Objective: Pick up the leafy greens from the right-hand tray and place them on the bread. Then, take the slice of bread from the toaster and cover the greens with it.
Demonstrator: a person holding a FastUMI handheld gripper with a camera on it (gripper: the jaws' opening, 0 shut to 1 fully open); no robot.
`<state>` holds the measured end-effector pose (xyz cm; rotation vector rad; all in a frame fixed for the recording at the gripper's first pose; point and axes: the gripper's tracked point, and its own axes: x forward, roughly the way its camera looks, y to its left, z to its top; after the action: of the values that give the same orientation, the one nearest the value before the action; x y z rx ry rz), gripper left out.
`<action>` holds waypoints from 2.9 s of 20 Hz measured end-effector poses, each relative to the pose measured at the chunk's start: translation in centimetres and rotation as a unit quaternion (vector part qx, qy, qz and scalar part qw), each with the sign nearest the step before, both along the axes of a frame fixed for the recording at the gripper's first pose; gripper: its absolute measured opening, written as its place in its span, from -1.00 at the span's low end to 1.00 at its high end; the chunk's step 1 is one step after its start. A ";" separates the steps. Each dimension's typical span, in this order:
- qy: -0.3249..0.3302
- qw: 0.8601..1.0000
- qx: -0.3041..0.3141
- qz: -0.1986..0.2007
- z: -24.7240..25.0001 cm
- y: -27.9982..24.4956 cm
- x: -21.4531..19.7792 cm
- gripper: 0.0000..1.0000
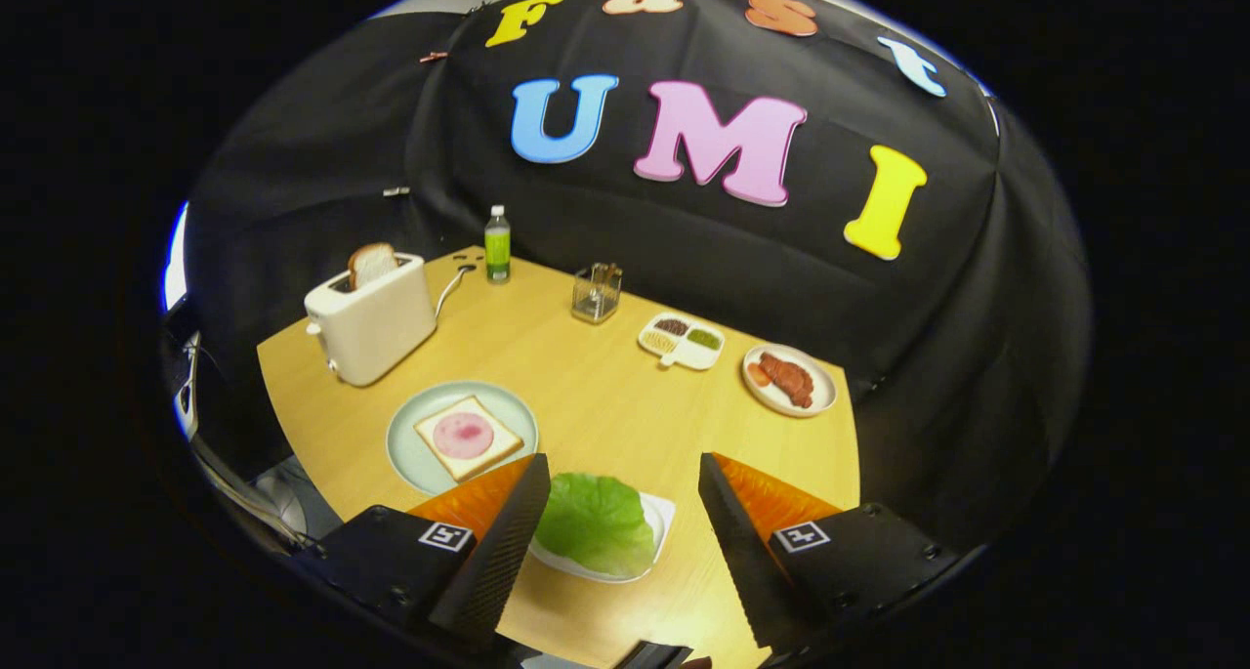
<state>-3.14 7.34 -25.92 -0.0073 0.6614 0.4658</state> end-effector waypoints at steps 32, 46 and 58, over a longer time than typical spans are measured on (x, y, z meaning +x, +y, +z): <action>0.156 0.985 0.010 0.067 -11.0 3.9 -0.7 -0.89; 0.118 0.984 0.091 0.101 0.6 14.7 0.0 -0.89; 0.173 0.978 0.067 0.096 -4.8 22.6 1.0 -0.89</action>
<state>-2.18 29.92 -30.69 0.1408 0.9748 0.7059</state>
